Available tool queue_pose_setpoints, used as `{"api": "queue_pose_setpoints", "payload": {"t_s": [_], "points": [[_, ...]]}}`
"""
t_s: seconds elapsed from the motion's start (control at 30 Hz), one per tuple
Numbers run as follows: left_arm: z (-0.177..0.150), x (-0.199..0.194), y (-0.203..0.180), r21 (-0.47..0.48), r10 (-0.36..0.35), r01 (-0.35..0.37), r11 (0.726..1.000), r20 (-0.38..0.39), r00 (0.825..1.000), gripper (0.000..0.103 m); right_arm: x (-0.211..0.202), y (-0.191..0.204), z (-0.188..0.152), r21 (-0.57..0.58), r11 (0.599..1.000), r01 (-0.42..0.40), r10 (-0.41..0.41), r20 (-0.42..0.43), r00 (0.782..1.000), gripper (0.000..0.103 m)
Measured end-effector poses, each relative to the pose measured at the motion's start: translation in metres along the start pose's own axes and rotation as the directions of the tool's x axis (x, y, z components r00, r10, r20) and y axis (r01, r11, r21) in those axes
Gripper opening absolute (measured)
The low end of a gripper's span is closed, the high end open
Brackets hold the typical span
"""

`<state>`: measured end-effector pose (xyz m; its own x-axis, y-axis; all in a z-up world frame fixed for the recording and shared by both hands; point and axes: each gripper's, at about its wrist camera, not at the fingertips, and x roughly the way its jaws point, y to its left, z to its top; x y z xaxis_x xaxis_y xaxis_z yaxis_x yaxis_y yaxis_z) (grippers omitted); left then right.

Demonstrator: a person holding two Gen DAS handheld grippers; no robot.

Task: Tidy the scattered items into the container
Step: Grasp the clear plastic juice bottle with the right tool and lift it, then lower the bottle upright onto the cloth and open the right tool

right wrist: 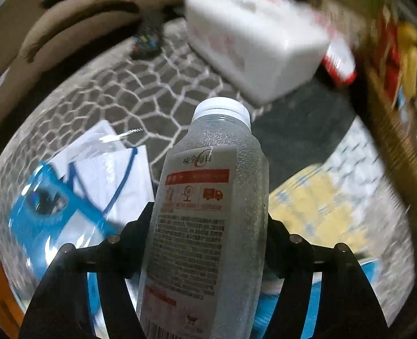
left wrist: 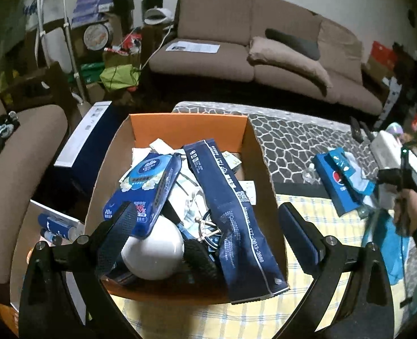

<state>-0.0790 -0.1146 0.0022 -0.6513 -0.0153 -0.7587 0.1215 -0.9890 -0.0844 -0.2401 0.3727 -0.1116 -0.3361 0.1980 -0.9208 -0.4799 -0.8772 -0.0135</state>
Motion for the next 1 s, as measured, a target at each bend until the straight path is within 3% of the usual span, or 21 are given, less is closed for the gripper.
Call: {"api": "queue_pose_setpoints", "payload": {"t_s": [0.13,0.27,0.43,0.57,0.67,0.8,0.87,1.0], "points": [[0.001,-0.014,0.000,-0.002,-0.022,0.022,1.000,0.028,0.999,0.100,-0.064,-0.006,-0.033,-0.090,0.994,-0.068,0.077,0.097,0.992,0.068],[0.000,-0.025,0.000,-0.007,-0.053,0.053,0.999,0.042,0.998,0.100,-0.119,-0.006,-0.102,-0.174,0.965,-0.194,0.214,0.103,0.971,0.068],[-0.008,-0.036,-0.010,0.000,-0.093,0.093,0.996,0.040,0.995,0.100,-0.126,0.014,-0.207,-0.233,0.924,-0.303,0.307,-0.022,0.952,0.068],[-0.017,-0.043,-0.016,0.022,-0.088,0.087,0.996,0.048,0.995,0.100,-0.109,0.048,-0.273,-0.306,0.893,-0.330,0.311,-0.111,0.944,0.068],[-0.030,-0.040,-0.022,0.026,-0.102,0.101,0.994,0.029,0.994,0.100,-0.096,0.069,-0.296,-0.315,0.873,-0.373,0.341,-0.154,0.927,0.069],[-0.048,-0.033,-0.041,0.071,-0.125,0.128,0.989,-0.036,0.991,0.100,-0.086,0.082,-0.305,-0.370,0.866,-0.337,0.307,-0.139,0.942,0.072],[-0.053,-0.041,-0.051,0.098,-0.132,0.134,0.986,-0.026,0.991,0.100,-0.089,0.076,-0.303,-0.357,0.858,-0.369,0.342,-0.137,0.930,0.084],[-0.060,-0.058,-0.065,0.121,-0.144,0.140,0.983,0.021,0.989,0.100,-0.102,0.041,-0.294,-0.296,0.846,-0.443,0.425,-0.127,0.896,0.085]]}}
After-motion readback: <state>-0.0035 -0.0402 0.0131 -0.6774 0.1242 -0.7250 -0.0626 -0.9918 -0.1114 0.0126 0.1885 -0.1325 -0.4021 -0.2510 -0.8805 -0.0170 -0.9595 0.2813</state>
